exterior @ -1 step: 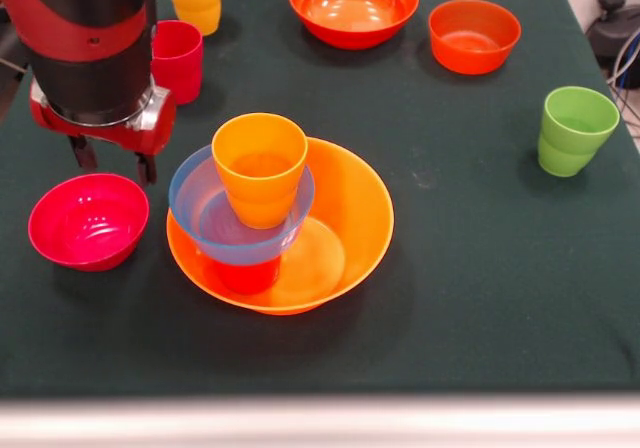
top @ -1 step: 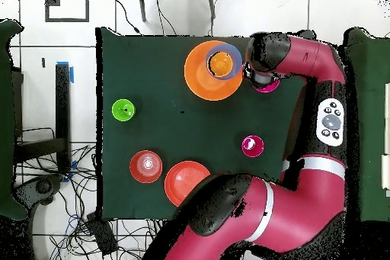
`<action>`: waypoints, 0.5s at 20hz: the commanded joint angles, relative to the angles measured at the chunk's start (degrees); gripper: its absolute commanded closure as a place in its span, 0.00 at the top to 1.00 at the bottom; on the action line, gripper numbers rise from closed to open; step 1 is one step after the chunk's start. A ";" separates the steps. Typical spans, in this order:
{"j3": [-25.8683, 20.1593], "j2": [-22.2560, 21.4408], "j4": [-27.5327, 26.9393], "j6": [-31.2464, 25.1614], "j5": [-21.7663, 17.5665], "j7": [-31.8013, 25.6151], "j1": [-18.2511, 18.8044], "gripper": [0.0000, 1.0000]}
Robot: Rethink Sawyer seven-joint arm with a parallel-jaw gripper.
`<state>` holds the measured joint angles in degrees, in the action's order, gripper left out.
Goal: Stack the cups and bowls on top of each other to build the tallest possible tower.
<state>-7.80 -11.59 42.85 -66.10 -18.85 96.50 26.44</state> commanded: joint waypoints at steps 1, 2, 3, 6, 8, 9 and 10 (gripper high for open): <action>-6.13 2.87 -2.34 4.98 -4.17 -18.99 0.38 1.00; -6.16 3.10 -2.64 5.08 -4.15 -19.27 0.44 1.00; -6.11 3.18 -2.77 5.09 -4.13 -19.43 0.46 1.00; -5.95 3.35 -2.91 5.53 -4.09 -20.07 0.59 1.00; -6.02 3.60 -3.12 5.72 -4.17 -20.79 0.76 1.00; -6.06 3.65 -3.06 5.88 -4.14 -20.96 0.83 1.00; -6.14 3.80 -3.15 5.98 -4.09 -21.03 0.89 1.00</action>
<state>-8.20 -8.74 40.77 -63.96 -19.14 95.12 26.52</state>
